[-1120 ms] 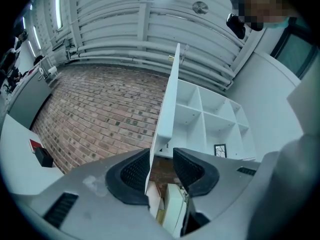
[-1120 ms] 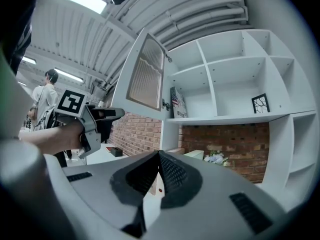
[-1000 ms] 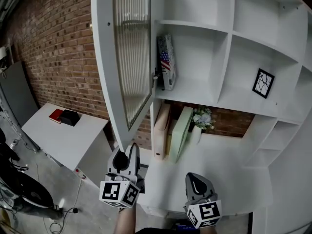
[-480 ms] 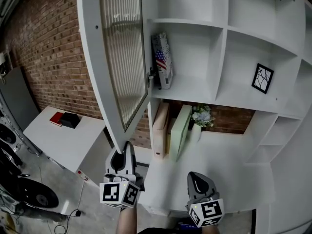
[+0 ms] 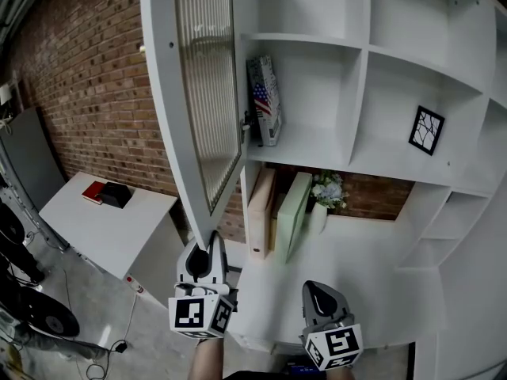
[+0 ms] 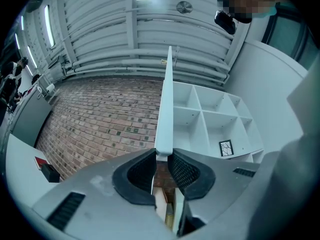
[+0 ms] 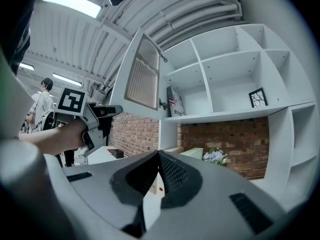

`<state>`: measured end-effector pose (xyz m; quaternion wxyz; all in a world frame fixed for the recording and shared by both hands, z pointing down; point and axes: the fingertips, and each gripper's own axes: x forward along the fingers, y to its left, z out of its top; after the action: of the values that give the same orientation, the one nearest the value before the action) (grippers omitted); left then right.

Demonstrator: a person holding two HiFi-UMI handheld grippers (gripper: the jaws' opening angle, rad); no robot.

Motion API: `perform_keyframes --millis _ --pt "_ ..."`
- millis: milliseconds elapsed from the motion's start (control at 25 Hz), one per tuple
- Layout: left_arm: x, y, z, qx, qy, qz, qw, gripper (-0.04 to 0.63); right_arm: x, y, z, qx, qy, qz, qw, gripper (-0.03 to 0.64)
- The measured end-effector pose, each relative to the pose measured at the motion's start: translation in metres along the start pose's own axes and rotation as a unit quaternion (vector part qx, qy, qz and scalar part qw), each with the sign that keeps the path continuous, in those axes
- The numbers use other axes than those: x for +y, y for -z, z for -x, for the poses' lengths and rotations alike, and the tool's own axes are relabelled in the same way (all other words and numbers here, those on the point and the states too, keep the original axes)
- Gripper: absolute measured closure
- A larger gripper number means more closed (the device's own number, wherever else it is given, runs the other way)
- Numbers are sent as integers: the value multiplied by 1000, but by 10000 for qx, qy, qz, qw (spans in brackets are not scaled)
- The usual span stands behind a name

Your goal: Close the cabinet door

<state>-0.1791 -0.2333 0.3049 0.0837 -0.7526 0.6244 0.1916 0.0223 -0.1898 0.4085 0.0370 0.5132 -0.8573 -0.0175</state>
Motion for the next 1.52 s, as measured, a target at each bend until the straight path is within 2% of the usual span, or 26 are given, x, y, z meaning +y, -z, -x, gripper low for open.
perform_keyframes --millis 240,400,1040,1520 --pt "-15 4 0 259 69 -114 9996 535 2 2 4 37 -24 -7 10000 615" --pt "-24 0 -2 117 200 -287 9993 532 3 3 6 61 -32 0 10000 615" --pt "-62 4 -5 255 612 -461 9967 508 0 3 11 73 -19 38 10000 615" --pt "-99 13 -11 358 1060 -563 9921 471 -15 10 17 113 108 -131 9998 615"
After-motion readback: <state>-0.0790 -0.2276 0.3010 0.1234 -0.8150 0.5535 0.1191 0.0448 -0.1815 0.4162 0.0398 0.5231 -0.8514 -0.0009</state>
